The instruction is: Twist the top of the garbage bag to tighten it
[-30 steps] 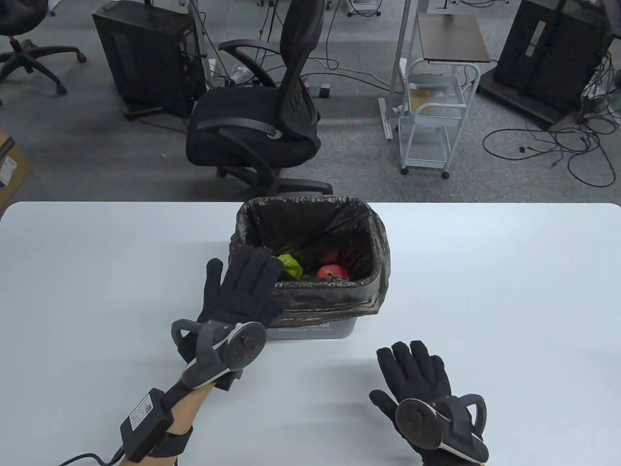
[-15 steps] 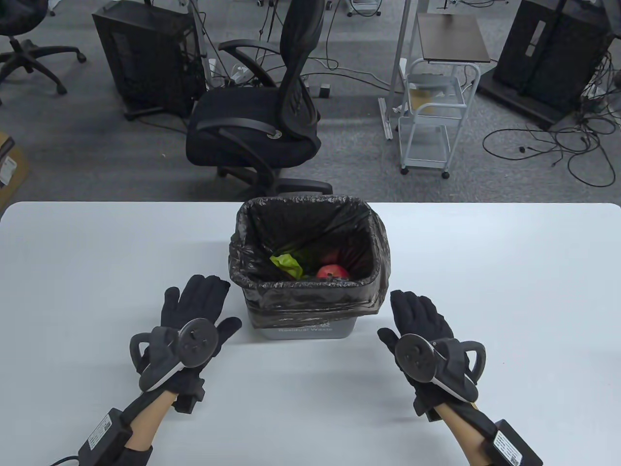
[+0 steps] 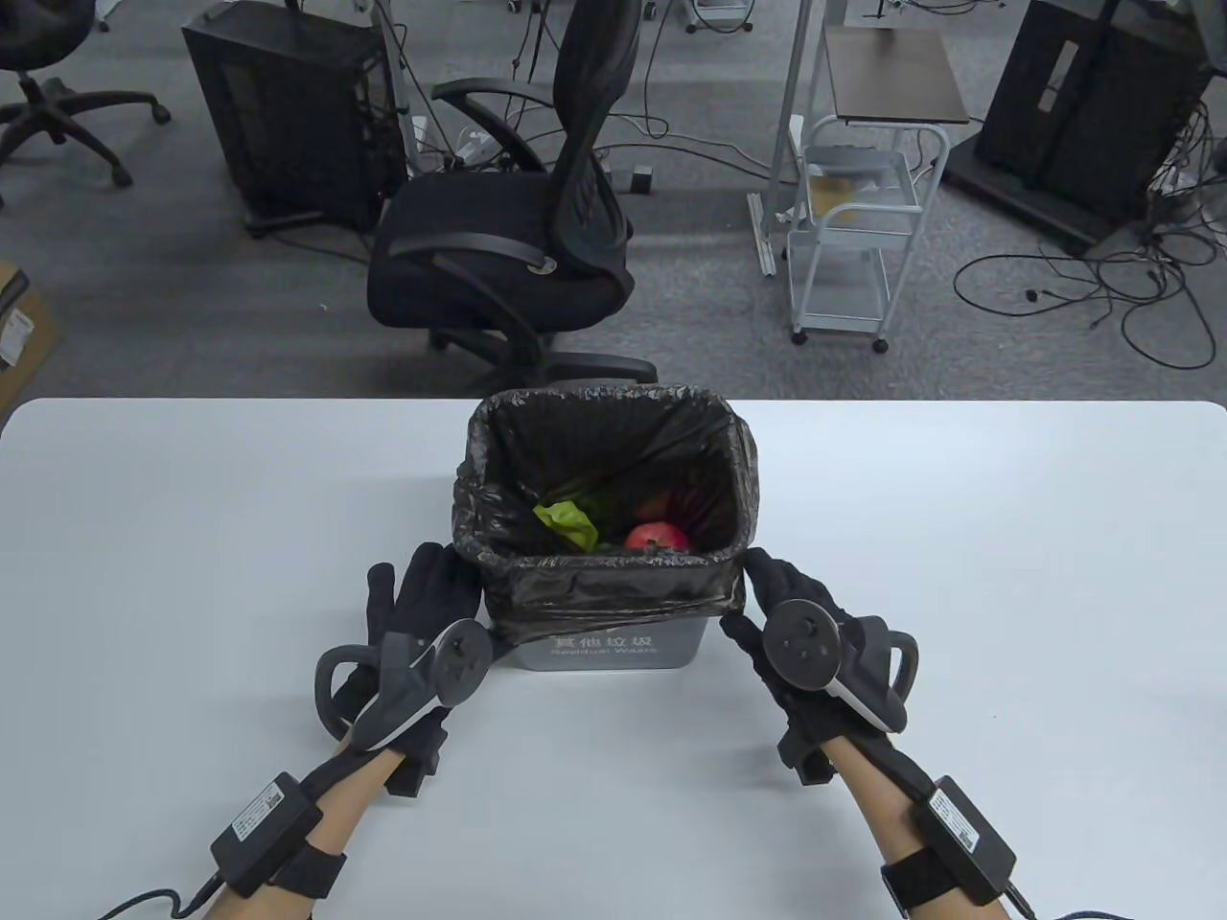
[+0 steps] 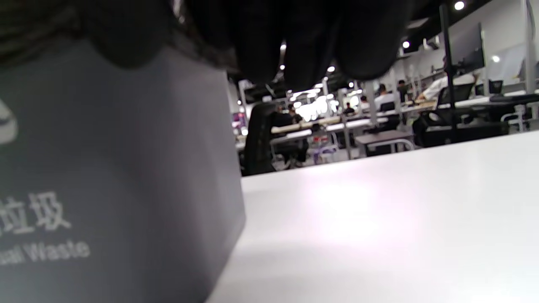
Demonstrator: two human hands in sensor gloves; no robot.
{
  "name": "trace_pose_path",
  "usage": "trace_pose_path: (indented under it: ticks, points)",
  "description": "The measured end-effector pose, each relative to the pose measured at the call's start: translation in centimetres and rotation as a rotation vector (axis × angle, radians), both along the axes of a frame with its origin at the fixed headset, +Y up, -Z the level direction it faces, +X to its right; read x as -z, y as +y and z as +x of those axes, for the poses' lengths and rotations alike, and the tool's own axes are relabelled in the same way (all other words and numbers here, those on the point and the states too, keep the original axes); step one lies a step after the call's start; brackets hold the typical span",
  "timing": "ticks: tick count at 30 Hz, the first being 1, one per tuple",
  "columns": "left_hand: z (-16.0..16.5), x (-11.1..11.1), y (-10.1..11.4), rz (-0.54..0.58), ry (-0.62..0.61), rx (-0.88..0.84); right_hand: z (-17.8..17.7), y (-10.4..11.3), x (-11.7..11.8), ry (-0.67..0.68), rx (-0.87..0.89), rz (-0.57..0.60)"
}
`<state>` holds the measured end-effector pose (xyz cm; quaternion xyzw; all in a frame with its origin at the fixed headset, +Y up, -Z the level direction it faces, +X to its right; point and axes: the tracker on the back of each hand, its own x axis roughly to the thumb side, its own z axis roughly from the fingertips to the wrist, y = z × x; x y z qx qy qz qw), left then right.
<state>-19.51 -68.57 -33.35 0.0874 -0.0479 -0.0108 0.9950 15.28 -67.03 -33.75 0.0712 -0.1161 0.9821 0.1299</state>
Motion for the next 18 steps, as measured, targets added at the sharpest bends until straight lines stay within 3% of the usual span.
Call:
trace_pose_path:
  ticks: [5,13,18]
  points:
    - [-0.1,0.0,0.4,-0.006,-0.007,-0.053,-0.2,0.2,0.0,0.017,0.13,0.049]
    - [-0.3,-0.4,1.3,0.058,0.017,-0.06,-0.5,0.7,-0.3,0.004,0.102,0.128]
    - [-0.3,-1.4,3.3,0.157,0.041,-0.063,-0.6,2.4,-1.6,0.027,0.085,0.223]
